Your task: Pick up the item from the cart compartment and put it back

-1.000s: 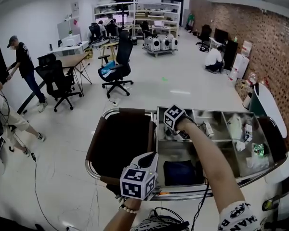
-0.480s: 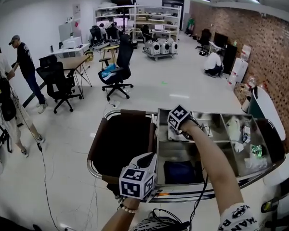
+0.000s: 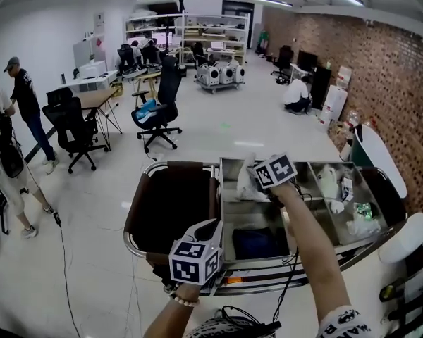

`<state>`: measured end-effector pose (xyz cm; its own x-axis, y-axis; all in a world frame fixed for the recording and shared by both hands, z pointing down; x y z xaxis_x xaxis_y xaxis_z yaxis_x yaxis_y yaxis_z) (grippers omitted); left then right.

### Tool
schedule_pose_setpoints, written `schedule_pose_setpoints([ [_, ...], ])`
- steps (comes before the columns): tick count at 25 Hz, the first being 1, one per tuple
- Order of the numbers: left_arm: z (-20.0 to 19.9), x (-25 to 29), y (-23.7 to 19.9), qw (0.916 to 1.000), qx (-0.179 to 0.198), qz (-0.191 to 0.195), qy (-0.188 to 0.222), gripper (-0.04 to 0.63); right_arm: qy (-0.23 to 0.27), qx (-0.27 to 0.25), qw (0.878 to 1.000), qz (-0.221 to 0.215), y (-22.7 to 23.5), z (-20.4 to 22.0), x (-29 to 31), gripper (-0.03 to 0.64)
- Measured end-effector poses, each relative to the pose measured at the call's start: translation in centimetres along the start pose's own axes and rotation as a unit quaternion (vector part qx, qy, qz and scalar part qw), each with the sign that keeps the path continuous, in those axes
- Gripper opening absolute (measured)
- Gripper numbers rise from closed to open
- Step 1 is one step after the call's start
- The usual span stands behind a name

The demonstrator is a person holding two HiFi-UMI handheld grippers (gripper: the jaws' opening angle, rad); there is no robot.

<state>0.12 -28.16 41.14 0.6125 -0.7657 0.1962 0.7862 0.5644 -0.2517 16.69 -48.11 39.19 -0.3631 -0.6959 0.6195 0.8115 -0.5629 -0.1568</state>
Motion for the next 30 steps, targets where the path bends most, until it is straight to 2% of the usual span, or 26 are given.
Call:
schedule_pose_setpoints([
  [4, 0.2, -1.3, 0.6, 0.9999, 0.002, 0.012, 0.002, 0.0, 0.091, 0.038, 0.995, 0.009, -1.2, -1.4, -5.4, 0.066],
  [11, 1.1, -4.6, 1.9, 0.9994, 0.004, 0.033, 0.005, 0.0, 0.209, 0.061, 0.975, 0.039, -5.6, -1.3, -14.8, 0.066],
  [18, 1.9, -8.0, 3.6, 0.9979, 0.027, 0.057, 0.011, 0.0, 0.25, 0.093, 0.962, 0.067, -11.3, 3.1, -21.9, 0.066],
  [23, 2.9, -9.7, 4.8, 0.9969, 0.029, 0.072, 0.013, 0.0, 0.269, 0.109, 0.953, 0.082, -14.8, 6.6, -26.5, 0.066],
  [30, 4.9, -11.1, 5.5, 0.9983, 0.023, 0.05, 0.018, 0.0, 0.289, 0.144, 0.942, 0.089, -18.3, 12.2, -29.3, 0.066],
])
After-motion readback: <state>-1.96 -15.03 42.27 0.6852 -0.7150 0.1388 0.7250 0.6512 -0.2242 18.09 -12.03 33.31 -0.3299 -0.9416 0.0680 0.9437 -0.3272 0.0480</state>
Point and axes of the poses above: the fingertips, and each gripper's own axes: x forward along the fingers, y to its right, z out of its underside, the point moved 4 cm from there along -x, backward along the fingers, and after that the axes turned 1 degree about -x, right-handed, at the moved point
